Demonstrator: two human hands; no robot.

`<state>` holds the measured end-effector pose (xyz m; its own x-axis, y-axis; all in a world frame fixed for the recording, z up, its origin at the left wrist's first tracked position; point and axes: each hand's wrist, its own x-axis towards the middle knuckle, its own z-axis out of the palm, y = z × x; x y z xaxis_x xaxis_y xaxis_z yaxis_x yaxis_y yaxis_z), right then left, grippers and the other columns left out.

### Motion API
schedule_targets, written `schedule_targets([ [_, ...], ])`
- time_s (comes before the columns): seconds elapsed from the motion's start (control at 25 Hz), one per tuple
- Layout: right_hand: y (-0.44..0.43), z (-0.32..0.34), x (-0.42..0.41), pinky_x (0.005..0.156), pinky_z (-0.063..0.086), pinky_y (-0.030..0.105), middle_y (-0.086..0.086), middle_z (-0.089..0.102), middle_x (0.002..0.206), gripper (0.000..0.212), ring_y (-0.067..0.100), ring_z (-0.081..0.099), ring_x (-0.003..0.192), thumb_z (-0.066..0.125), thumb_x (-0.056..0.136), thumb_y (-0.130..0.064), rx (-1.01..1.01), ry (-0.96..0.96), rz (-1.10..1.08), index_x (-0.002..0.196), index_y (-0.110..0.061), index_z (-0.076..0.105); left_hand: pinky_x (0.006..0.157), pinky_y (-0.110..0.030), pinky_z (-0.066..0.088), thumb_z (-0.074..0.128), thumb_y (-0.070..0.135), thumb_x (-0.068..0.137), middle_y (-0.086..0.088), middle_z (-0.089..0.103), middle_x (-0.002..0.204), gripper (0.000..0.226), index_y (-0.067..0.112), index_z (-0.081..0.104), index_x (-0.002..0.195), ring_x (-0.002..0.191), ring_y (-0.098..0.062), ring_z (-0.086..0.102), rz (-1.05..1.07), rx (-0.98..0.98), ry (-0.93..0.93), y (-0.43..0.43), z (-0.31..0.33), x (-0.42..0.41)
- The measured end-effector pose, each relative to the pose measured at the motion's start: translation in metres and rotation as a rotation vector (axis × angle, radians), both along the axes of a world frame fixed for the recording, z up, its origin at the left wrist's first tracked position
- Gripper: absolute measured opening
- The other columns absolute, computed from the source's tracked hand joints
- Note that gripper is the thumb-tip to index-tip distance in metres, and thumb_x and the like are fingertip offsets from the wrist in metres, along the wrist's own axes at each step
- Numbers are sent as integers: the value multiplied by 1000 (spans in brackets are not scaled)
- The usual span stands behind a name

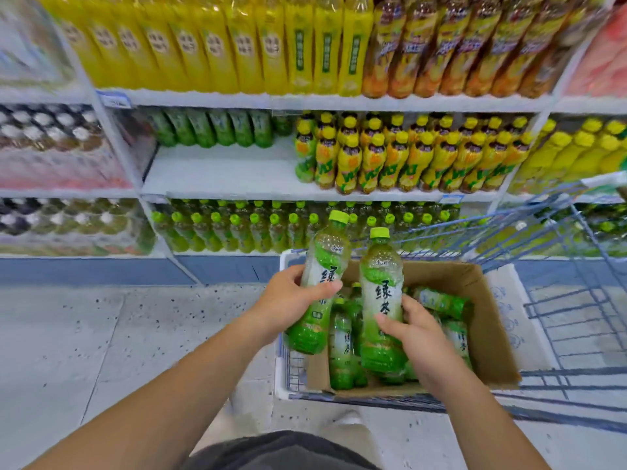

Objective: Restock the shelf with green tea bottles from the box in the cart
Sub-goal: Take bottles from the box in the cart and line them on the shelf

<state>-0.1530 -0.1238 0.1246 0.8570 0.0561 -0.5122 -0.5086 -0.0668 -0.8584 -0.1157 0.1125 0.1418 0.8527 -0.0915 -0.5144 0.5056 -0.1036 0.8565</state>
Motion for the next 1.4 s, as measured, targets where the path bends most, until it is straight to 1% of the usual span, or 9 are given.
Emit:
schedule_targets([
  [0.24,120,14,23,84,58,39,-10,73,115,44,14,70,104,75,77,-31,53,-48,45,119,-37,65,76,-38,60,89,60,55,10,78,95,55,33,73,101,85,-12,75,86,-23,-47,121,7,5],
  [0.4,214,16,39,84,58,47,-5,75,111,36,18,72,100,74,80,-23,75,-38,31,110,-42,69,73,-33,58,86,67,55,12,77,97,57,38,72,102,86,-10,75,99,-51,-86,212,13,17],
  [0.52,279,20,56,86,57,49,2,75,110,32,24,72,100,69,89,-11,118,-34,-15,114,-29,68,72,-32,58,84,63,62,12,77,96,49,37,73,103,86,-9,75,114,-64,-107,268,20,34],
  [0.64,331,28,71,74,59,47,9,75,108,31,29,73,93,63,90,-8,262,23,-120,119,-19,64,77,-36,59,84,60,64,12,77,97,52,34,72,107,88,-10,75,146,-93,-115,305,25,51],
  [0.76,366,35,94,69,60,43,7,75,108,40,26,74,93,72,80,-23,354,19,-155,119,-22,65,81,-38,59,84,60,64,11,77,99,55,32,71,110,90,-11,75,175,-126,-131,329,26,74],
  [0.84,380,33,117,75,59,43,3,74,114,50,24,72,102,76,77,-30,302,-16,-119,124,-25,63,82,-39,60,84,63,62,11,78,99,57,32,72,109,90,-10,75,189,-119,-138,339,23,94],
  [1.0,389,20,174,87,58,46,-1,74,113,41,19,71,103,76,85,-27,184,-58,-78,123,-25,63,79,-38,60,85,60,63,10,78,96,44,36,75,99,87,-11,76,184,-92,-147,347,16,143],
  [1.28,372,-25,271,80,59,46,-4,75,96,31,14,72,85,80,79,-27,-185,-131,-69,105,-28,63,81,-41,60,77,55,79,6,78,96,35,32,70,103,88,-15,75,131,-30,-172,354,-21,243],
  [1.4,363,-58,305,78,60,47,-5,75,89,32,16,72,82,78,77,-21,-213,-150,-114,101,-31,61,72,-29,60,70,55,85,14,76,97,23,41,64,103,88,-7,74,70,-19,-188,353,-56,284],
])
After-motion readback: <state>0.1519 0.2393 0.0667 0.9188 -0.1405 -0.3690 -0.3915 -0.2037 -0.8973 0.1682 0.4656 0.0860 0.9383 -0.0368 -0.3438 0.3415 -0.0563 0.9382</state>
